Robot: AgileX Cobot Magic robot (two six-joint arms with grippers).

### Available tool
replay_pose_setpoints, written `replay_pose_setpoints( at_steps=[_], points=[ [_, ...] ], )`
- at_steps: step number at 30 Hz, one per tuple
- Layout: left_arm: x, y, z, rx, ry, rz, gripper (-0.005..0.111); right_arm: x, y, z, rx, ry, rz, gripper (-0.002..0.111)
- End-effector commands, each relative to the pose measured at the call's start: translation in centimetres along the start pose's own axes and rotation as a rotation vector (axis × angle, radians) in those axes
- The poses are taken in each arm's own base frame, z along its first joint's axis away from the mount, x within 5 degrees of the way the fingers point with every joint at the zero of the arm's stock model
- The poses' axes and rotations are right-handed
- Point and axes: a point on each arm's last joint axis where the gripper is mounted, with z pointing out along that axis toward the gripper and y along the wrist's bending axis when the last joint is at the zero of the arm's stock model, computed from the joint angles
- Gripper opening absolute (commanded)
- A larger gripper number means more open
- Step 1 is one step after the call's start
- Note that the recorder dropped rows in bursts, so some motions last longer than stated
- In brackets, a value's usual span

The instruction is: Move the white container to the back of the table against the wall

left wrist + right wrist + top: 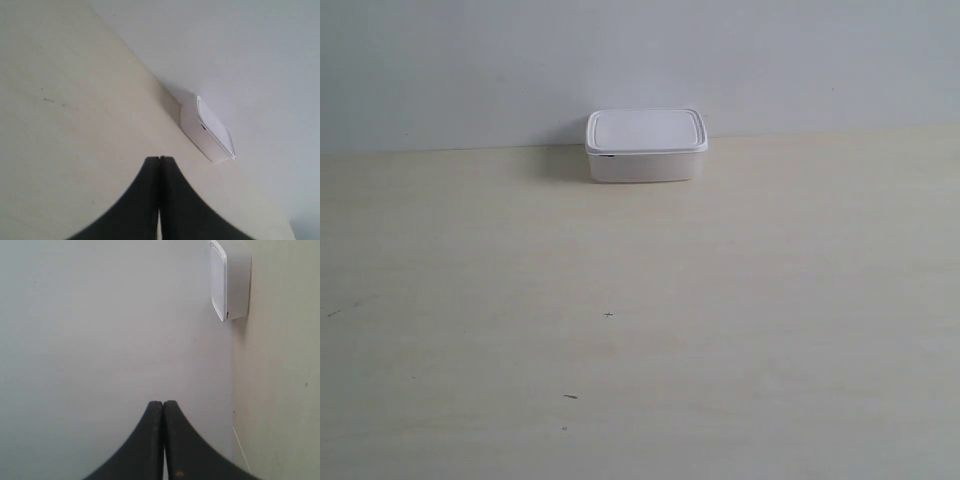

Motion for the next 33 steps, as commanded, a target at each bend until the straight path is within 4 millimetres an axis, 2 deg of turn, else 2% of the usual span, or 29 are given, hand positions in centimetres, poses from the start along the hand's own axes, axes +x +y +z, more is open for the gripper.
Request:
replay_pose_setpoints(
  at_steps=[1,2,5,28,33],
  points=[
    [0.41,0.27,-0.03,-0.023,0.037,-0.066,0.0,-0.39,-0.91,-0.06,0.087,-0.04,-0.009,0.0],
    [0.5,0.32,-0.03,-0.029,0.047,-0.083,0.0,-0.6,-1.41,-0.13,0.143,-0.064,-0.005,0.0],
    [0.51,0.31,-0.03,-0.029,0.048,-0.087,0.0,-0.49,-1.45,-0.13,0.146,-0.055,0.039,0.0],
    [0.5,0.32,-0.03,-0.029,0.047,-0.084,0.0,-0.51,-1.44,-0.13,0.145,-0.057,0.036,0.0],
    [0.44,0.37,-0.04,-0.038,0.036,-0.087,0.0,-0.9,-1.38,-0.17,0.132,-0.129,0.045,0.0]
  ],
)
